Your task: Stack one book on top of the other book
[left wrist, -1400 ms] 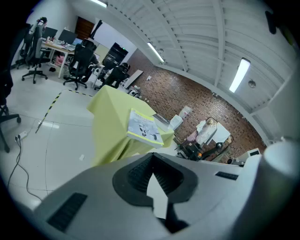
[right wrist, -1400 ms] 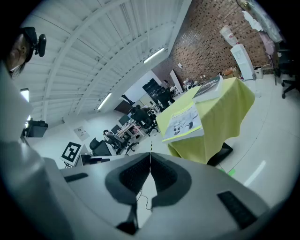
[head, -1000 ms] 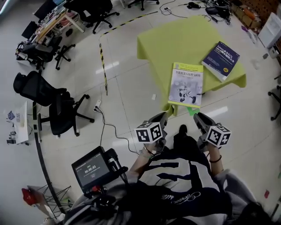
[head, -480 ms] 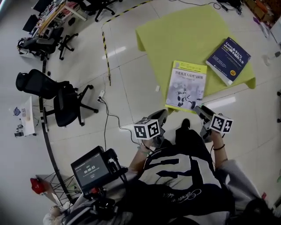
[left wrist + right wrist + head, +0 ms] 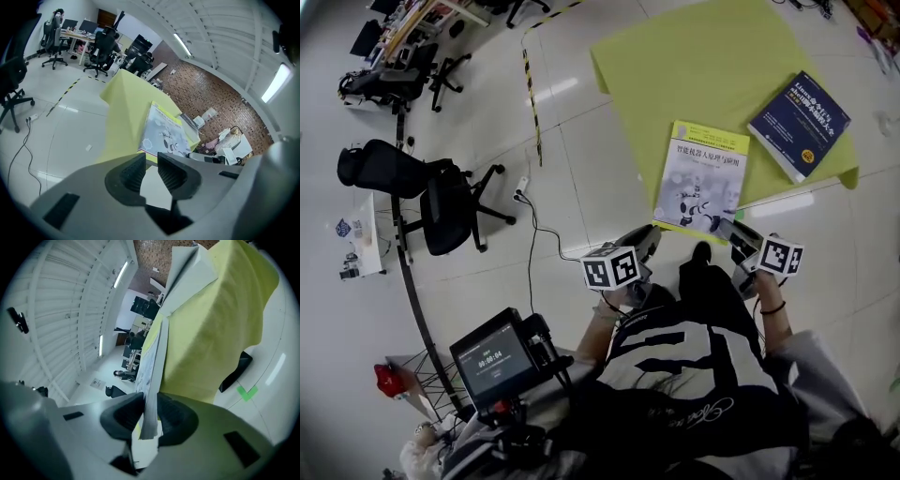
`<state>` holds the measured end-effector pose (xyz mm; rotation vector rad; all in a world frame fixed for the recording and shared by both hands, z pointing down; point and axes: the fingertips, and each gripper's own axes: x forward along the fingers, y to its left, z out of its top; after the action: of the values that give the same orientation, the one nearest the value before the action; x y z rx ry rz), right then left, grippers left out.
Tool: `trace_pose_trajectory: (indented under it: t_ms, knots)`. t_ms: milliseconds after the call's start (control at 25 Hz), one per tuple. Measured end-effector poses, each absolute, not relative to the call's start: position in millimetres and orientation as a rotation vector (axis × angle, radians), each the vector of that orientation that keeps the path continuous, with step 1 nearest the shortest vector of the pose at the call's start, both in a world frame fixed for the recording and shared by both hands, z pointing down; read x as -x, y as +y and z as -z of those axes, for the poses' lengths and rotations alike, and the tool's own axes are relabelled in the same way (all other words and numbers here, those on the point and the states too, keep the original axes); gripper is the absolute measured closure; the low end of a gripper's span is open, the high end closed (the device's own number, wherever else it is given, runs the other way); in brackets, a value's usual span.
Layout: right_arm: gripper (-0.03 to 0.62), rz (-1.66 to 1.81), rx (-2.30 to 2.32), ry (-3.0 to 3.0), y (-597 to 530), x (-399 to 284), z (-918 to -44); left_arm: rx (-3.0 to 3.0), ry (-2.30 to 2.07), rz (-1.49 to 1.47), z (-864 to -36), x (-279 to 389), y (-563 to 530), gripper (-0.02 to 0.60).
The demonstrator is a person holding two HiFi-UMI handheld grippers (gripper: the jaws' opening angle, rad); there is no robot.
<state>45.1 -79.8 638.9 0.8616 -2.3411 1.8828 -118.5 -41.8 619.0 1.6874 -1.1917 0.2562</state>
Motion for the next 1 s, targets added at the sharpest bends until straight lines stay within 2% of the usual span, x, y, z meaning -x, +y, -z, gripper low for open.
trace_pose_trajectory:
  t_ms: [160,280,800,1000]
  knots:
    - [0.514,-1.908,-0.782,-2.353,-75.3,-50.8,-637.4,-1.692,-1.140,-0.237,-623.4,111.2,-44.2,0.451]
    - [0.517,-1.895,-0.736,-2.354,-64.1,-61.6,-639.9,-1.695,-1.091,-0.246,-628.9,105.8,-40.6,0.426]
    - [0.517,-1.854,-0.703,-2.310,-18.1,-89.8,-634.8,-1.638,-0.712,-0.101,-652.9,47.9,-26.0,0.423]
    - [0.517,-1.768,-0.749,-2.321,-14.9,-87.7,-629.8,-1.694,-0.713,-0.158,-650.0,38.1,-34.8,0.423]
